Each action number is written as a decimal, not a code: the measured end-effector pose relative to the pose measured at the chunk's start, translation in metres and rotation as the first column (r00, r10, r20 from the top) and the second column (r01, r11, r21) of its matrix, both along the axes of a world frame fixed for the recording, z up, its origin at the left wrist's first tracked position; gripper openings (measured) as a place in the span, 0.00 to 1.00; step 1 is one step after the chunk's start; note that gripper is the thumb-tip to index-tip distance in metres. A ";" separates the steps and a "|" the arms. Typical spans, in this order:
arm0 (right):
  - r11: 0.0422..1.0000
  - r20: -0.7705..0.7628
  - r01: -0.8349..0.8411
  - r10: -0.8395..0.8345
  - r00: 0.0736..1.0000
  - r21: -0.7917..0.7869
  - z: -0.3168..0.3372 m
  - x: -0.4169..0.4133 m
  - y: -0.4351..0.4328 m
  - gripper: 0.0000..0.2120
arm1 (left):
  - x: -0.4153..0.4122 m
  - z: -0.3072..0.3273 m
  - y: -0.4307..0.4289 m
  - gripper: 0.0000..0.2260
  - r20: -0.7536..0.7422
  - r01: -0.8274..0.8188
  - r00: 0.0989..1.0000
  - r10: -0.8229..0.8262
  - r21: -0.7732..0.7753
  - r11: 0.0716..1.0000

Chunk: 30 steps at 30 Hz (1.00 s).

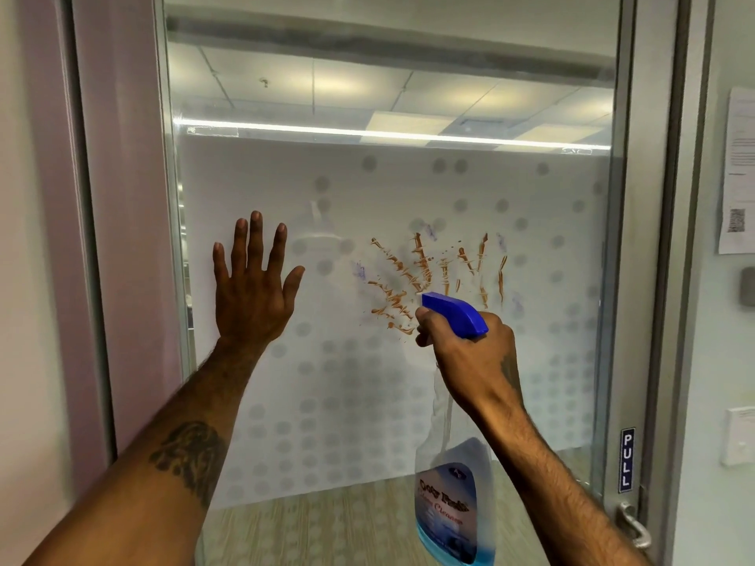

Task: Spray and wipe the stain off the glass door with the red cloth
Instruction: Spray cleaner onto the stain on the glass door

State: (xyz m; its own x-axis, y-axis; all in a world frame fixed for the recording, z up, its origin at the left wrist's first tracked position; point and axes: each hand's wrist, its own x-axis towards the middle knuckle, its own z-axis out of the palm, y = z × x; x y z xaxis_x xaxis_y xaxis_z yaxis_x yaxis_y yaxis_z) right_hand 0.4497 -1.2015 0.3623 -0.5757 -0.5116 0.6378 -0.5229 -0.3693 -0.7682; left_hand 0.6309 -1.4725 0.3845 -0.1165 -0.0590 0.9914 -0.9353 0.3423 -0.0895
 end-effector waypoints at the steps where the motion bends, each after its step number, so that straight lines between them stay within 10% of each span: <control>1: 1.000 0.001 -0.012 0.012 1.000 -0.011 -0.001 -0.002 0.002 0.08 | 0.000 0.000 0.000 0.32 0.000 0.000 1.000 0.000 -0.001 1.000; 30: 0.970 0.109 0.235 -0.228 0.968 -0.062 -0.008 -0.123 0.066 0.12 | 0.001 -0.002 0.000 0.33 0.002 0.049 0.999 -0.049 -0.025 0.998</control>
State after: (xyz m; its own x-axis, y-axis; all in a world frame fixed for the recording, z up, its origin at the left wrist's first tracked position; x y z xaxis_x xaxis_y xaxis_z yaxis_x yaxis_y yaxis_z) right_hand 0.3265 -1.1350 0.3544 -0.7357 -0.3106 0.6018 -0.5227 -0.3046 -0.7962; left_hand 0.6317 -1.4728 0.3828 -0.1198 -0.0284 0.9924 -0.9172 0.3857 -0.0997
